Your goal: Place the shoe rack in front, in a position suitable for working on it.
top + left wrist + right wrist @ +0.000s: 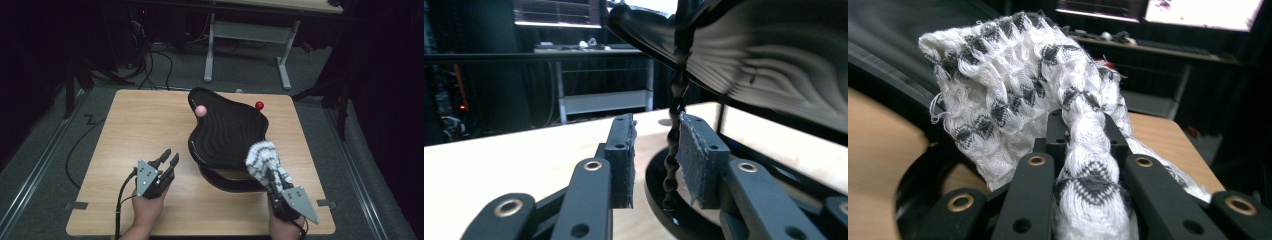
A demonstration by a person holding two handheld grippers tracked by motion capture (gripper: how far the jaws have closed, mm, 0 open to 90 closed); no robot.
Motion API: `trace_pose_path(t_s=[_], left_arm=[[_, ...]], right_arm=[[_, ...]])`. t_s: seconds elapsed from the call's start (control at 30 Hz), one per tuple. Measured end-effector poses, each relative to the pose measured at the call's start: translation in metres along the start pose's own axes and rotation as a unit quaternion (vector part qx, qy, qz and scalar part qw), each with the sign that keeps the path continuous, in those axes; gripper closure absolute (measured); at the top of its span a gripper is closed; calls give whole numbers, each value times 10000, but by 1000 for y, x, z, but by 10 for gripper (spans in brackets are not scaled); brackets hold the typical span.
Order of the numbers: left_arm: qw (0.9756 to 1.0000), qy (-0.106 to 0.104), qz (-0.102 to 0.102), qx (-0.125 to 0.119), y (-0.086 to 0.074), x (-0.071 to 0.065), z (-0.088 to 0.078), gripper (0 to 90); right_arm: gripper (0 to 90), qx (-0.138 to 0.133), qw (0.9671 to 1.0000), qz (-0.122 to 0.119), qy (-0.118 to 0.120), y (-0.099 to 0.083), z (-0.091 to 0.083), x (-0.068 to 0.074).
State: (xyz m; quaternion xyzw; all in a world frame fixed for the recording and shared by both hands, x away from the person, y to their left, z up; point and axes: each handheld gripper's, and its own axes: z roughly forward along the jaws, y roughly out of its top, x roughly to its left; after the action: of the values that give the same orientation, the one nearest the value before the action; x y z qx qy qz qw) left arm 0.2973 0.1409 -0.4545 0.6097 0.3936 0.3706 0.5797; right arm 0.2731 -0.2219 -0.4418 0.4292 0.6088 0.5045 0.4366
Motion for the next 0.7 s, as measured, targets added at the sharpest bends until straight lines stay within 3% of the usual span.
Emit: trace_pose_path(t_s=[0.1, 0.17, 0.37, 0.43, 0.5, 0.7], left_arm=[[9998, -125, 14, 162, -9, -3, 1, 663], [9997, -178, -10, 186, -11, -4, 1, 661], [9991, -338, 14, 254, -16, -9, 4, 656], [9990, -373, 23, 247, -16, -10, 3, 655], [9989, -416, 23, 225, -16, -10, 2, 653], [9985, -473, 17, 283, -19, -9, 2, 650]], right_arm=[[807, -13, 9995, 278, -112, 1, 1, -18], [807, -160, 9991, 383, -121, 6, 0, -21], [806, -728, 9946, 727, 100, 28, 6, -5], [805, -711, 9924, 978, 227, 29, 12, 0], [805, -707, 9907, 1149, 188, 26, 16, 4], [786, -403, 9904, 1325, 44, 13, 23, 2]])
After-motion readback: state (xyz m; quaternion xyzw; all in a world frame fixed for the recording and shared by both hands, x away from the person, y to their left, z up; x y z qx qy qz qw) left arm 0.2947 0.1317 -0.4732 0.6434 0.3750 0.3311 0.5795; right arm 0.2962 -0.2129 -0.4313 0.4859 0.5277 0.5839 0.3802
